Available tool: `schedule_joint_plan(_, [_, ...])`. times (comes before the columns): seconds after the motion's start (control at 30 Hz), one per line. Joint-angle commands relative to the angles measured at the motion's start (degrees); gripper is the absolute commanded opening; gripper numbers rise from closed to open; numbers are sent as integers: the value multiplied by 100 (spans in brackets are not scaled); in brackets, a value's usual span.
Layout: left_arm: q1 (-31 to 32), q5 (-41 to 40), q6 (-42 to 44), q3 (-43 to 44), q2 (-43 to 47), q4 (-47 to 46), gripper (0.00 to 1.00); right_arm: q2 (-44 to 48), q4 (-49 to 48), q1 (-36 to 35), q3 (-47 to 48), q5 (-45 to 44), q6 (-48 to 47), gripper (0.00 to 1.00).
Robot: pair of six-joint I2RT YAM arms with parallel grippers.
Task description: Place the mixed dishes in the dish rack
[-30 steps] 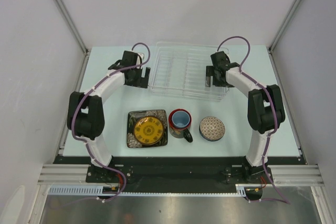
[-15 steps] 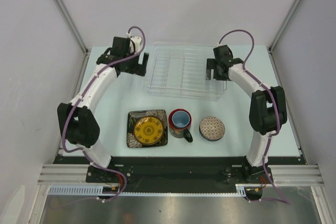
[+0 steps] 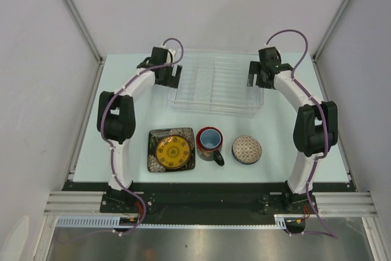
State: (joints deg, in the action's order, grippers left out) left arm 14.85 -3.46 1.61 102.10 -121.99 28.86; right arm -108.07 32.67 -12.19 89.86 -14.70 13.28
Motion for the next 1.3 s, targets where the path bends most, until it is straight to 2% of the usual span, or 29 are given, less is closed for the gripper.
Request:
schedule_joint_plan(0.0, [70,-137,173,-873,650,-469,100,-21,-164,146,435,37,175,100])
schedule_joint_plan(0.2, [123,-119,296,-1850,1326,-671,100,-48,-146,67,111,-15,289,100])
schedule_joint_plan(0.4, [185,-49,296,-2370,1749,-637,100,295,-182,-12,-583,-86,377,100])
schedule_joint_plan(0.7, [299,56,165,-2994,2399,-619,100,567,-85,-109,-935,-297,456,100])
schedule_joint_plan(1.0, [308,-190,191,-2758,2417,-531,100,902,-23,-223,-1419,-305,544,100])
schedule_joint_plan(1.27, [299,-93,59,-2406,2768,-224,100,1506,-305,-100,-1472,-788,641,100])
